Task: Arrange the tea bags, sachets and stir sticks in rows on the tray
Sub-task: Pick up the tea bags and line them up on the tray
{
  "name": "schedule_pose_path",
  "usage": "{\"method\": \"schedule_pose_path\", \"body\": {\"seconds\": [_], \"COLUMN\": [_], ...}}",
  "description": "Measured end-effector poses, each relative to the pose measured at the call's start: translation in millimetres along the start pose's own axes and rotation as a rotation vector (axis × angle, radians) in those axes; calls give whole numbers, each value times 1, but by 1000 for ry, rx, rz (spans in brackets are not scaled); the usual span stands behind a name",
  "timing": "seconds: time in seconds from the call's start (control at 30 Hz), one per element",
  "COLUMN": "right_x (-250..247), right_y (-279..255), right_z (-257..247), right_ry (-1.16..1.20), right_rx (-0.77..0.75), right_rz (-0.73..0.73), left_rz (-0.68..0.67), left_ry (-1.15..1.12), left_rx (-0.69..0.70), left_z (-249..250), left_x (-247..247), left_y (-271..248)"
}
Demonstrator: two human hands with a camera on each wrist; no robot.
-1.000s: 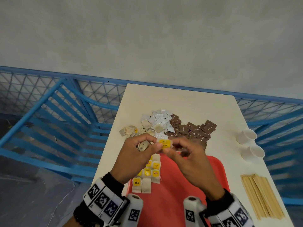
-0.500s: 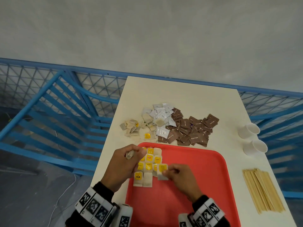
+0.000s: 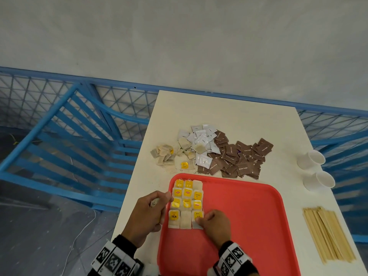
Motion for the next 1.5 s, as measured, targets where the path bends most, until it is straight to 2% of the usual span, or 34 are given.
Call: {"method": "schedule_pose_path", "body": {"seconds": [0.13,0.27,0.37,0.47,0.57,0.63,0.7,0.9,1.0,1.17,1.27,1.33,1.4,1.5], "right_x": [-2,-32,-73,-104,-103,-95,-90,-99,-110,-143,-157,-163,-167,-170], "right_y": [-5,-15,-40,-85,-106,-106,-105,-109,-113,-111,-106,-105,-106,-106], "right_z": [-4,-27,-70,-118,-134,-133,-131,-128,-131,-141,-146,-151,-156,-159], "right_ry": [-15,-42,35,124,-62,-212,-258,-95,-55,123,133,115,117,117], "right_rx": [-17,-131,-385,-696,-834,-841,-828,-872,-908,-920,-926,-952,-982,-996], "right_rz": [-19,18,64,-46,-123,-129,-141,-21,-19,-106,-81,-44,-11,25], "left_rz": [-10,-60,-123,-138,-131,-112,-103,-106,-178,-344,-450,-421,-319,-241], "left_ry": [-96,-369,-518,-490,-394,-333,-302,-431,-487,-530,-484,-360,-208,-127], "left_rx": [-69,-227,-274,-251,-212,-175,-141,-127,-113,-98,34,134,223,300], "left_z": [1,-2,-1,2,5,7,11,15,19,23,38,48,53,64], "left_x": [7,19,33,46,58,65,71,80,85,83,84,84,80,72], "left_y": [0,1,1,1,-1,-4,-8,-14,-17,-18,-24,-27,-25,-28]}}
Point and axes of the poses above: each hand's wrist, its own y-axis towards the middle knuckle, its own x-axis out of the palm, z = x × y, the point moved 5 cm from there along y, towards the middle knuckle, and after that the axes turned 5 degrees about -y, right-handed, at the moved point
